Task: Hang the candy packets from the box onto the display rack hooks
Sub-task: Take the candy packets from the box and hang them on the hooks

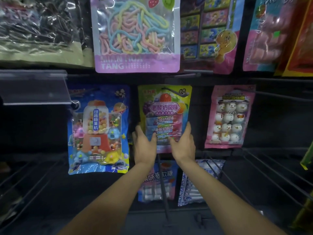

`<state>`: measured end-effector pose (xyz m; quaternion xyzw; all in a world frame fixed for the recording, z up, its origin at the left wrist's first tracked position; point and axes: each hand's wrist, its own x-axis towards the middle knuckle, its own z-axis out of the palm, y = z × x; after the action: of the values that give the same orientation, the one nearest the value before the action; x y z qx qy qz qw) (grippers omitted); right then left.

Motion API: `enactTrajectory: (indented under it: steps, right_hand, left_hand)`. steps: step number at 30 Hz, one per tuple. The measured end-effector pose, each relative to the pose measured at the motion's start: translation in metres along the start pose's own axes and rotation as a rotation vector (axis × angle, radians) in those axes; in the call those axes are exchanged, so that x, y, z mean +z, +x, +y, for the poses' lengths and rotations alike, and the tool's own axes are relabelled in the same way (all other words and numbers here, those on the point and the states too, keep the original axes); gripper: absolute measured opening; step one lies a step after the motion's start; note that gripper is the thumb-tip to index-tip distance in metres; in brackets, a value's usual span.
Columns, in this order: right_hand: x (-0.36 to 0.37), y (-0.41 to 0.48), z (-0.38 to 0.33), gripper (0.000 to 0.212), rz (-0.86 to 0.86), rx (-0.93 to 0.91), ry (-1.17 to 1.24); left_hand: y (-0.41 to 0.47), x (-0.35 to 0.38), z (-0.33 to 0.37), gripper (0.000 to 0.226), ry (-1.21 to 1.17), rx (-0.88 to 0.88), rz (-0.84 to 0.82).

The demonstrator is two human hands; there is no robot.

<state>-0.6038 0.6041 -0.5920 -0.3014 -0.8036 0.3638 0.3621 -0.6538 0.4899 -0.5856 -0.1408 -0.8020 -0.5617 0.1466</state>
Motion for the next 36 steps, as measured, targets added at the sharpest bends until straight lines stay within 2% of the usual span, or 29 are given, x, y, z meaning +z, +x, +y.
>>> enactTrajectory:
  steps: [9,18,25,29,32,36]
  right_hand:
    - [-0.004,-0.001,0.003,0.092,-0.017,0.031,0.082]
    - [-0.022,-0.007,-0.004,0.099,-0.079,0.094,0.123]
    - [-0.042,-0.024,-0.01,0.102,-0.124,0.057,0.053]
    - [-0.061,-0.039,-0.016,0.102,-0.147,0.004,-0.016]
    - [-0.081,-0.055,-0.02,0.096,-0.167,-0.057,-0.072]
    - [-0.109,-0.085,-0.021,0.087,-0.223,-0.127,-0.118]
  left_hand:
    - [-0.008,-0.004,0.007,0.065,0.038,-0.042,0.03]
    - [-0.019,-0.012,0.013,0.076,0.199,-0.109,-0.038]
    - [-0.03,-0.024,0.026,0.082,0.29,-0.202,-0.107]
    - [-0.043,-0.039,0.039,0.082,0.334,-0.216,-0.224]
    - [-0.058,-0.057,0.046,0.071,0.391,-0.117,-0.308]
    - [-0.083,-0.086,0.055,0.082,0.364,-0.057,-0.443]
